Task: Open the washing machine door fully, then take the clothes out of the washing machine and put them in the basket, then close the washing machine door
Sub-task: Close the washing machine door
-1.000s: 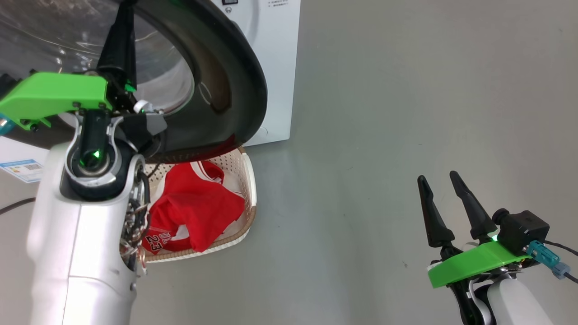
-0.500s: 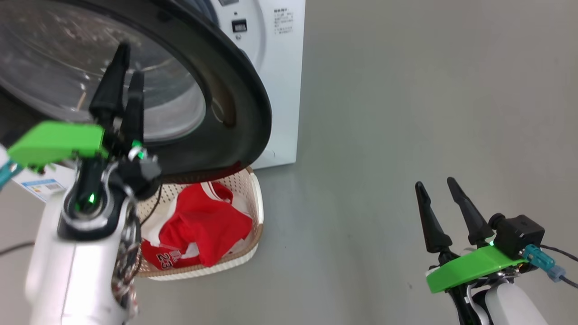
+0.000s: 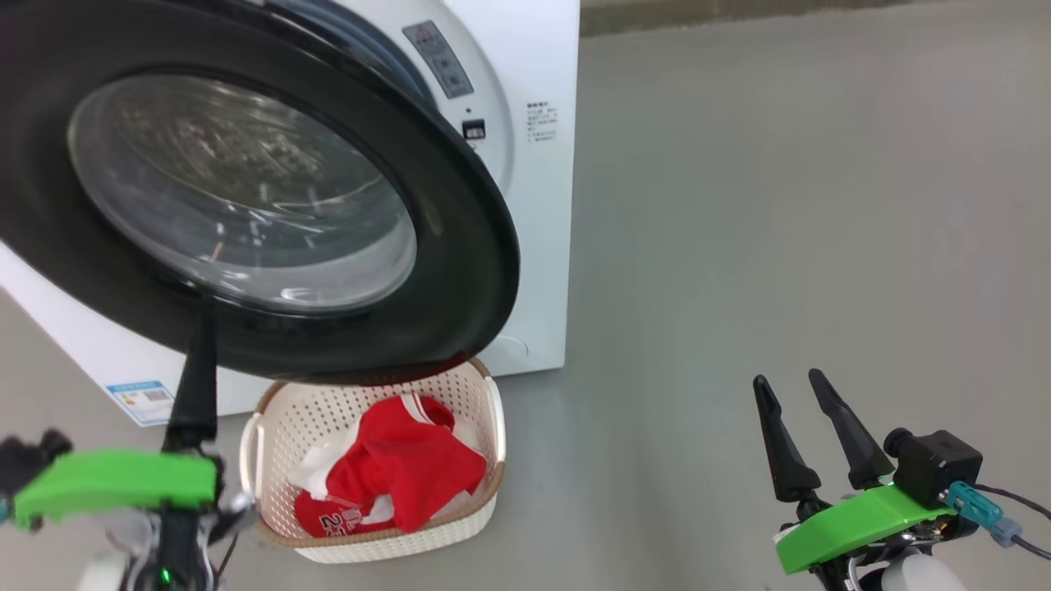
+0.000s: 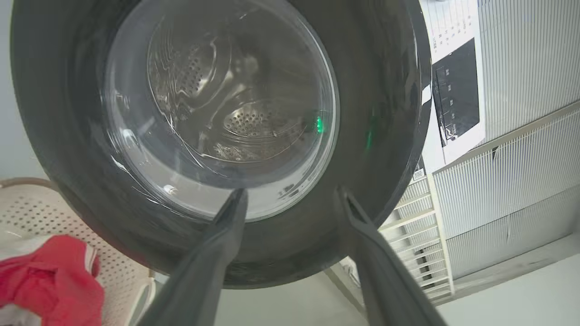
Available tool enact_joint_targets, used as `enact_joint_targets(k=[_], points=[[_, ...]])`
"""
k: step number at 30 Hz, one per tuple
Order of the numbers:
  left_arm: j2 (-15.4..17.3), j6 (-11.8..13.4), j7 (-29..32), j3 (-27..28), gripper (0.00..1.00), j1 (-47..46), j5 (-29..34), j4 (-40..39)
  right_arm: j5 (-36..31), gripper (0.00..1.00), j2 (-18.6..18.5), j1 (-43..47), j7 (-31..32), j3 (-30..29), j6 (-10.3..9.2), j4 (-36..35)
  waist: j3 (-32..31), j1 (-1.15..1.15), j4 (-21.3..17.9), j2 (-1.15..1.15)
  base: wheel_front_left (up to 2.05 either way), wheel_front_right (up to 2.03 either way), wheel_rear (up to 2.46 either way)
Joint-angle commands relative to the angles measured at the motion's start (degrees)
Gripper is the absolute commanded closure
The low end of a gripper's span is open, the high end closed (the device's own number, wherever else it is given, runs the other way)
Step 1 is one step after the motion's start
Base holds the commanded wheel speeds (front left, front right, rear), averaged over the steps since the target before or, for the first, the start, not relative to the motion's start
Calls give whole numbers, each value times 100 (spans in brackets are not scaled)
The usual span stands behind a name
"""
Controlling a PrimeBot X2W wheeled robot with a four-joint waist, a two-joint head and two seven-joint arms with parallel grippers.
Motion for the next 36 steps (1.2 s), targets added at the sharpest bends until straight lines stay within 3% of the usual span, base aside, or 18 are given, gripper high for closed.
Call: enact_joint_targets(k=[1, 4, 9, 16, 20, 24, 36], points=[[259, -120, -210, 92, 0, 32, 337, -219, 12, 0, -17, -42, -37, 107, 37, -144, -135, 0, 104, 0, 0, 0, 0], [412, -256, -608, 21, 0, 364, 1045, -329, 12, 0, -17, 6, -37, 82, 37, -150, -202, 0, 141, 0, 0, 0, 0], [630, -338, -781, 64, 0, 1027, 2483, -573, 13, 0, -17, 145, -37, 25, 37, -195, -364, 0, 161, 0, 0, 0, 0], [478, -379, -790, 507, 0, 1730, 4927, -1059, -248, 0, -17, 256, -37, 15, 37, -271, -481, 0, 158, 0, 0, 0, 0], [317, -417, -791, 546, 0, 1968, 5893, -1071, -289, 0, -17, 286, -37, 31, 37, -279, -543, 0, 145, 0, 0, 0, 0], [121, -481, -791, 637, 0, 2191, 6414, -899, -297, 0, -17, 317, -37, 51, 37, -294, -588, 0, 108, 0, 0, 0, 0], [-326, -739, -791, 1007, 0, 2447, 6968, -692, -279, 0, -17, 364, -37, 49, 37, -315, -598, 0, 53, 0, 0, 0, 0]])
